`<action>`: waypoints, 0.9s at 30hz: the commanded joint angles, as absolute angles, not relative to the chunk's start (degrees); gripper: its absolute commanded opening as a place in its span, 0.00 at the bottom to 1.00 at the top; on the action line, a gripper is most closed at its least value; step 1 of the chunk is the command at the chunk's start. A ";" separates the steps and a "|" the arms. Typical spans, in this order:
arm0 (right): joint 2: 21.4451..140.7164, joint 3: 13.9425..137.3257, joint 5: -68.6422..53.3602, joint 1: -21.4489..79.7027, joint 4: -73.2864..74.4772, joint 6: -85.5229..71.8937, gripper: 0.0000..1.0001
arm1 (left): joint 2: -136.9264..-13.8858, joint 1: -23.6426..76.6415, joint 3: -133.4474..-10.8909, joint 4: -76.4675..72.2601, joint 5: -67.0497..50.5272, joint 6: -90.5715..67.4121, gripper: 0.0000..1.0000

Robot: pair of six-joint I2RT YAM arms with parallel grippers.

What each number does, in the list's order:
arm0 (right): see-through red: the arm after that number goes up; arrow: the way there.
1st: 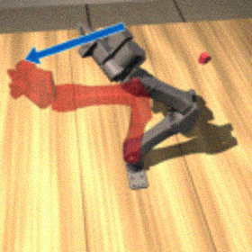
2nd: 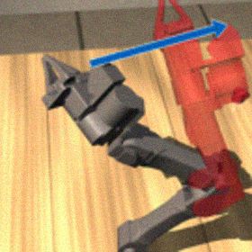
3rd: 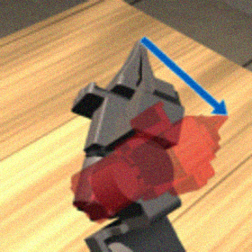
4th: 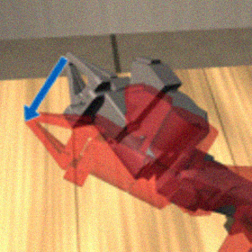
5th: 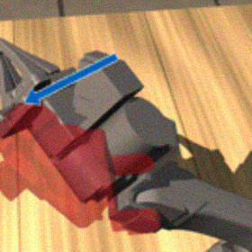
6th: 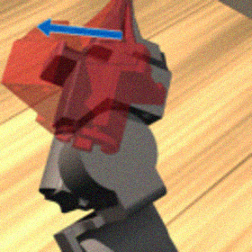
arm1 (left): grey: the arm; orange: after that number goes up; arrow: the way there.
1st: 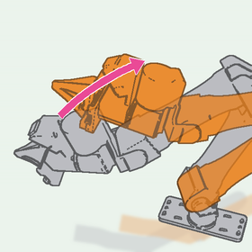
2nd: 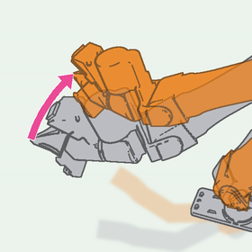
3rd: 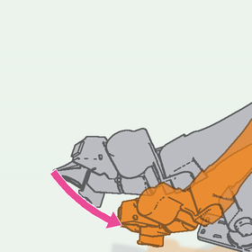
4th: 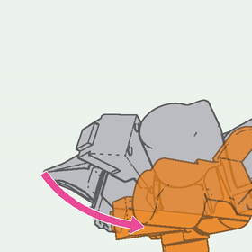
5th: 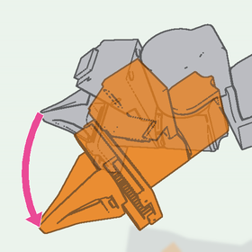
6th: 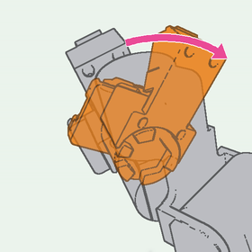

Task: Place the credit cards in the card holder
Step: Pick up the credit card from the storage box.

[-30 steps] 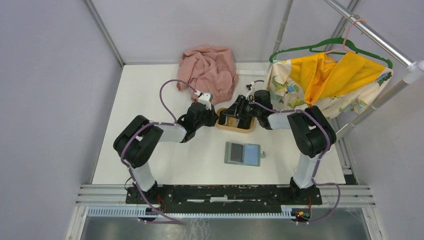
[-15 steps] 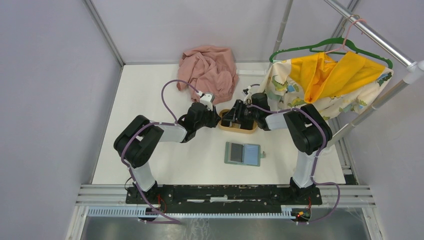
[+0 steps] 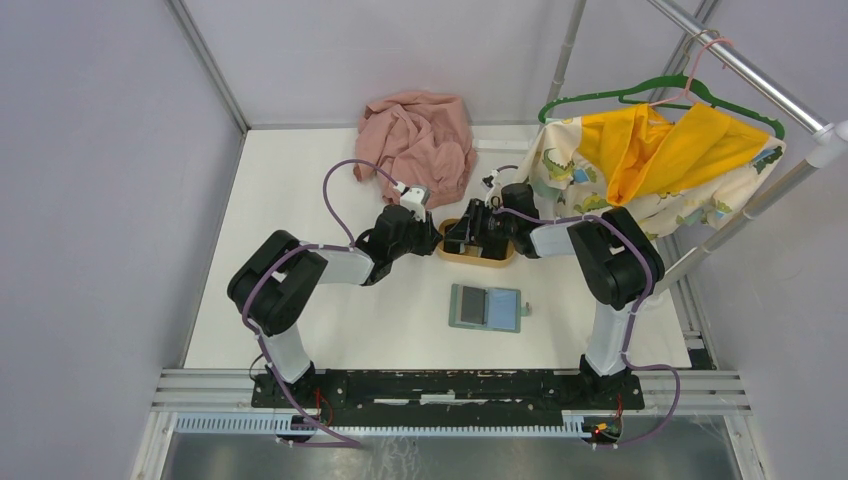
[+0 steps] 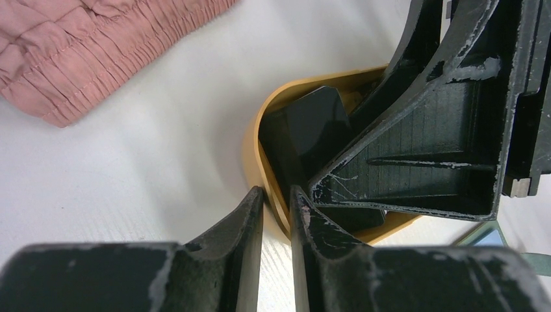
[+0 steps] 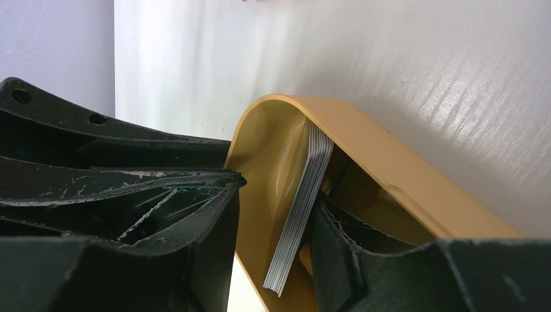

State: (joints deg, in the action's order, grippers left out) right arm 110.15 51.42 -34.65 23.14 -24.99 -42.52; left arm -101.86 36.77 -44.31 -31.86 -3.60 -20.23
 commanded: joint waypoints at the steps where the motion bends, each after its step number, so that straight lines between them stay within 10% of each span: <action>1: 107.93 53.61 -36.77 22.59 -26.81 -41.72 0.48 | -101.45 37.27 -45.27 -35.93 -4.59 -18.29 0.29; 27: 106.12 53.09 -38.74 19.94 -27.60 -42.05 0.46 | -100.64 37.27 -44.47 -36.58 -3.64 -18.34 0.31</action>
State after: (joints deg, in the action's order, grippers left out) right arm 109.08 51.51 -37.54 20.47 -24.77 -42.30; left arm -101.86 36.88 -44.29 -32.18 -3.55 -20.23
